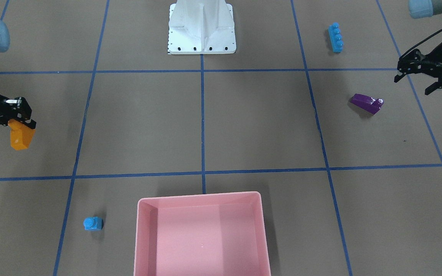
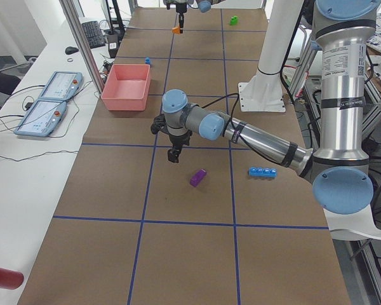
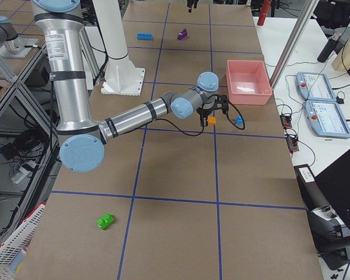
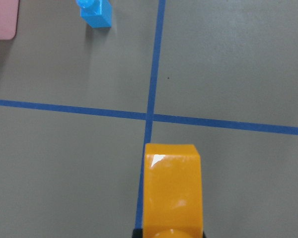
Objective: Put all blocks into box
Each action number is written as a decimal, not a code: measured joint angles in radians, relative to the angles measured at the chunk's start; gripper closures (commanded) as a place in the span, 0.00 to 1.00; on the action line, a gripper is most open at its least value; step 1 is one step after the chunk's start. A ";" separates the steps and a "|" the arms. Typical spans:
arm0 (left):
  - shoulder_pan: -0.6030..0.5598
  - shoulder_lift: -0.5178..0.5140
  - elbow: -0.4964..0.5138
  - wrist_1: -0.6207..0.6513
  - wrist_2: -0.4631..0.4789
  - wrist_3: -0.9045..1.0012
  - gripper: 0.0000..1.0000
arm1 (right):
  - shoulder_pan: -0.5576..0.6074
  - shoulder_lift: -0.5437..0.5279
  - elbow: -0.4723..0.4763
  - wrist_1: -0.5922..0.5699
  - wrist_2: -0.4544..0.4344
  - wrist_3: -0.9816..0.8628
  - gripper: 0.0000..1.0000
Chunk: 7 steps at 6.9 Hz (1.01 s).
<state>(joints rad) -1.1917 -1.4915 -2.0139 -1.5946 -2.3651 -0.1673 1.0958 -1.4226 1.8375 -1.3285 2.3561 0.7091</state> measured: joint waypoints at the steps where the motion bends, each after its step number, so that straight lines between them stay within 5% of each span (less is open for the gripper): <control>1: 0.011 0.013 -0.002 -0.012 0.007 -0.132 0.00 | 0.000 0.045 -0.003 0.000 -0.005 0.058 1.00; 7: 0.186 0.162 0.021 -0.290 0.248 -0.967 0.00 | -0.035 0.330 -0.064 -0.002 -0.129 0.305 1.00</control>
<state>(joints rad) -1.0052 -1.3296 -1.9933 -1.8843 -2.1176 -1.1343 1.0608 -1.0925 1.7735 -1.3300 2.2276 1.0143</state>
